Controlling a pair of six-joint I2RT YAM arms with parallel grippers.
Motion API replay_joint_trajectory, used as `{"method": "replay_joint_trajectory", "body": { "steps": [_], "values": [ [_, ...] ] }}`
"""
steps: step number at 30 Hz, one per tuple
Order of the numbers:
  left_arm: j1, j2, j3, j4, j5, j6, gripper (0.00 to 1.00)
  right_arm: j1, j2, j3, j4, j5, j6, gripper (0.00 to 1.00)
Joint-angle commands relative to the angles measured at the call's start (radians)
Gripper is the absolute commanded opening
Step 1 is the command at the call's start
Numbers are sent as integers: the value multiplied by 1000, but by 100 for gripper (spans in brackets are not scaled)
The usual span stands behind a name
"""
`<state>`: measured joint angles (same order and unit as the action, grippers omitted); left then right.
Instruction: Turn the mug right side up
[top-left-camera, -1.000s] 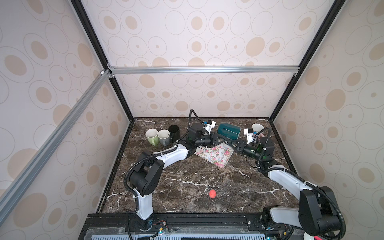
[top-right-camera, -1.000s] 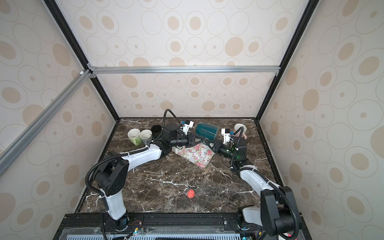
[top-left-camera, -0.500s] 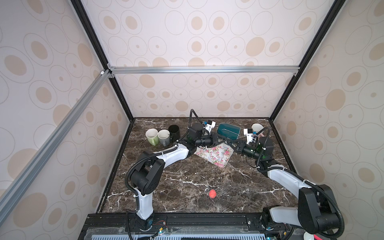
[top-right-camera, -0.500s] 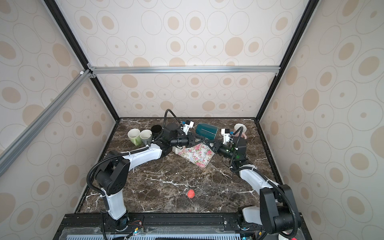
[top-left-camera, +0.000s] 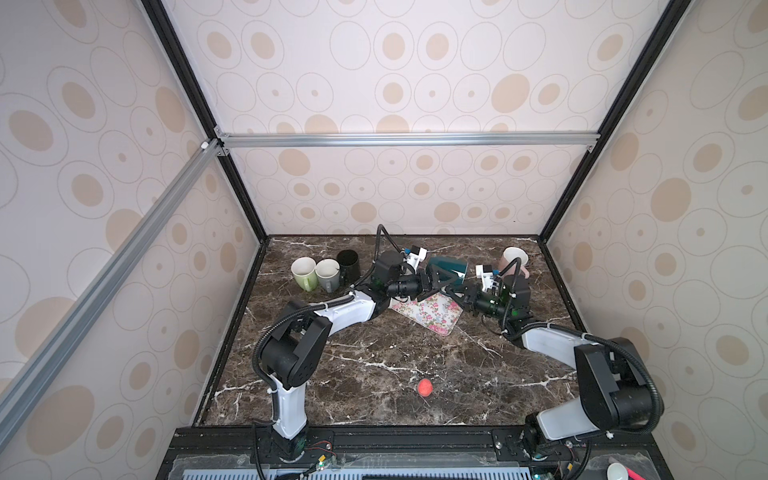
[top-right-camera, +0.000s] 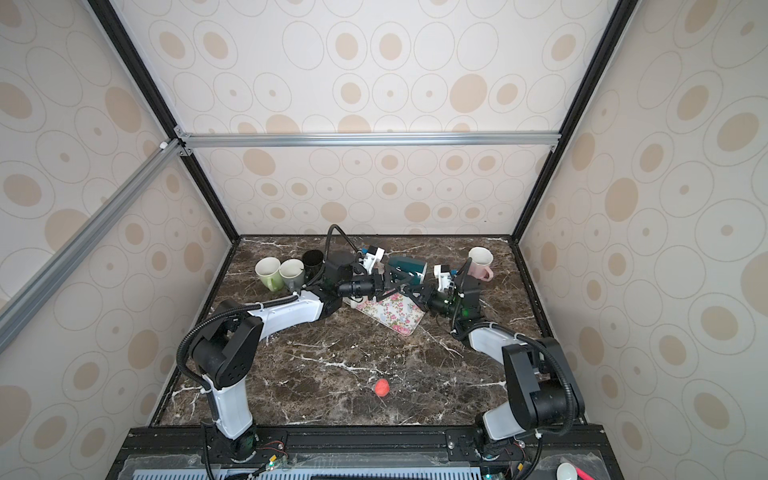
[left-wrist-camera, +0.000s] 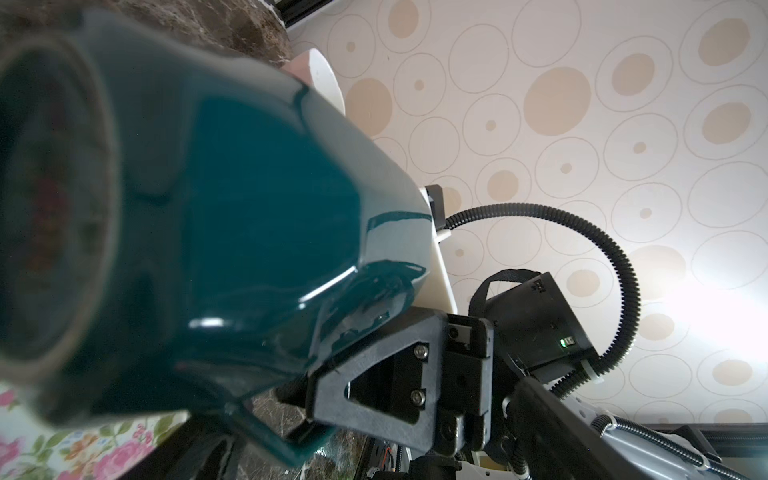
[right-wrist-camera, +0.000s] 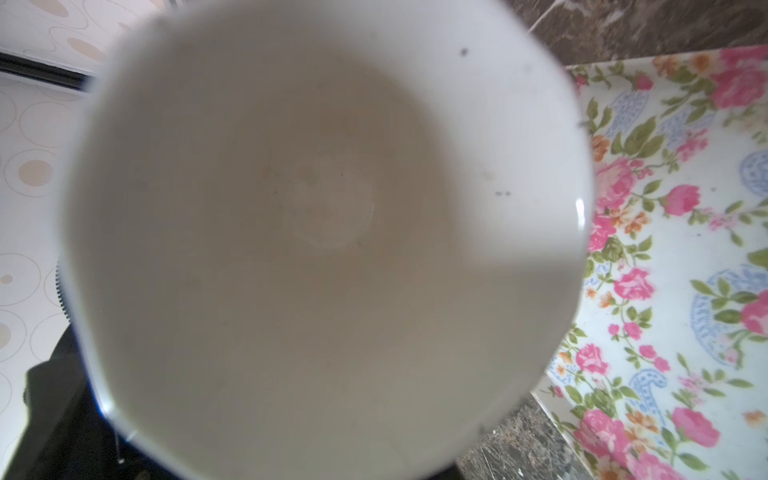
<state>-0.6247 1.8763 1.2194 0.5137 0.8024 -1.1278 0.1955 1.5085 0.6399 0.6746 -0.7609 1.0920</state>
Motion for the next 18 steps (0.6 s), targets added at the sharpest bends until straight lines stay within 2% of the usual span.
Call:
{"method": "replay_joint_trajectory", "body": {
  "steps": [1, 8, 18],
  "values": [
    [5, -23, 18, 135, 38, -4, 98, -1, 15, 16, 86, 18, 28, 0],
    [18, -34, 19, 91, 27, 26, 98, 5, -101, 53, -155, 95, -135, 0],
    [29, -51, 8, 31, -15, 77, 98, 6, -247, 66, -316, 177, -234, 0]
  ]
}}
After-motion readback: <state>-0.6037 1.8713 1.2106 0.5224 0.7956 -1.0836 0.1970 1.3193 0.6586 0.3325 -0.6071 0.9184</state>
